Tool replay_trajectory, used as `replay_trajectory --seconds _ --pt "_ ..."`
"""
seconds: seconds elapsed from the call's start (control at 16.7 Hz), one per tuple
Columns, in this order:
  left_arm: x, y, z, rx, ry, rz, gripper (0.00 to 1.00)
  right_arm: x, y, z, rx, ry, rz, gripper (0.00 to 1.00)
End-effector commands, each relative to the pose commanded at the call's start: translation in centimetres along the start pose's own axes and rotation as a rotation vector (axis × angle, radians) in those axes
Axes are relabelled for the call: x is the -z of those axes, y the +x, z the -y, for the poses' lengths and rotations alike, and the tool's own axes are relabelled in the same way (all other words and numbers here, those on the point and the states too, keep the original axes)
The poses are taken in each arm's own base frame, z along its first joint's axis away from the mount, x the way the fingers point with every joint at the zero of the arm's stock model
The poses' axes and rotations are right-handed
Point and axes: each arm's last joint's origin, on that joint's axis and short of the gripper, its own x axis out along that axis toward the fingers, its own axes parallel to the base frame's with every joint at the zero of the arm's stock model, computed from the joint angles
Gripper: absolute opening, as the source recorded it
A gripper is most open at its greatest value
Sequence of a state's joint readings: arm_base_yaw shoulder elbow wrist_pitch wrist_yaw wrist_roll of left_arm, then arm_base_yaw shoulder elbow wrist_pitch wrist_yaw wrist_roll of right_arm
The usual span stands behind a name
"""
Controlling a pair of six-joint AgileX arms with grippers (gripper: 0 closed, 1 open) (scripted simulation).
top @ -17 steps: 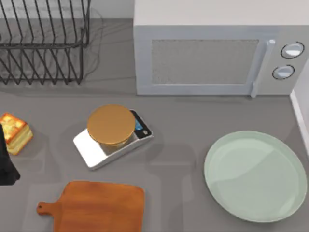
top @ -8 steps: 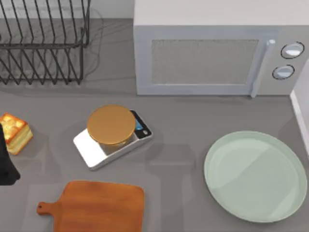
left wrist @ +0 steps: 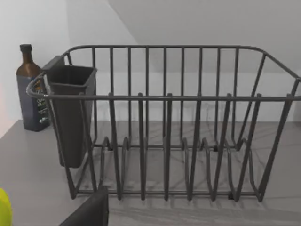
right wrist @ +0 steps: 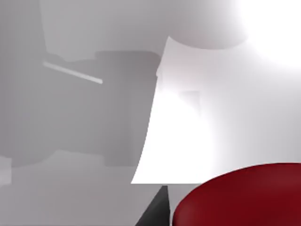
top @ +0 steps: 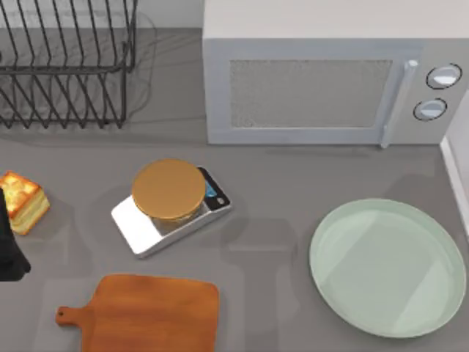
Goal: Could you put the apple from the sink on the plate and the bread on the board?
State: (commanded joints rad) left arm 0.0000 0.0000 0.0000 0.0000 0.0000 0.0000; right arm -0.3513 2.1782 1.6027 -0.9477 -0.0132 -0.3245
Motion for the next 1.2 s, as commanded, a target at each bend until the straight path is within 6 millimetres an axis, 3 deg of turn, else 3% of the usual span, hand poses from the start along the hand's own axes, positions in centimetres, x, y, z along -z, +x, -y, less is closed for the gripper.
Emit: replay_trajectory --seconds 0.24,0.48,0.78,1.2 --pt "0.0 0.0 0.0 0.0 0.0 0.0 1.0 0.0 0.2 0.0 -0.002 0.001 -0.003 0.0" --pt "0.0 0.0 0.0 0.0 0.0 0.0 1.0 -0.1 -2.1 -1.7 0.012 0.014 0.028 0.0" --pt "0.0 0.0 0.0 0.0 0.0 0.0 1.0 1.2 -4.4 -7.2 0.006 0.045 -0.014 0.0" --pt "0.0 0.0 0.0 0.0 0.0 0.0 1.0 5.6 -6.7 -17.0 0.018 0.065 -0.107 0.0"
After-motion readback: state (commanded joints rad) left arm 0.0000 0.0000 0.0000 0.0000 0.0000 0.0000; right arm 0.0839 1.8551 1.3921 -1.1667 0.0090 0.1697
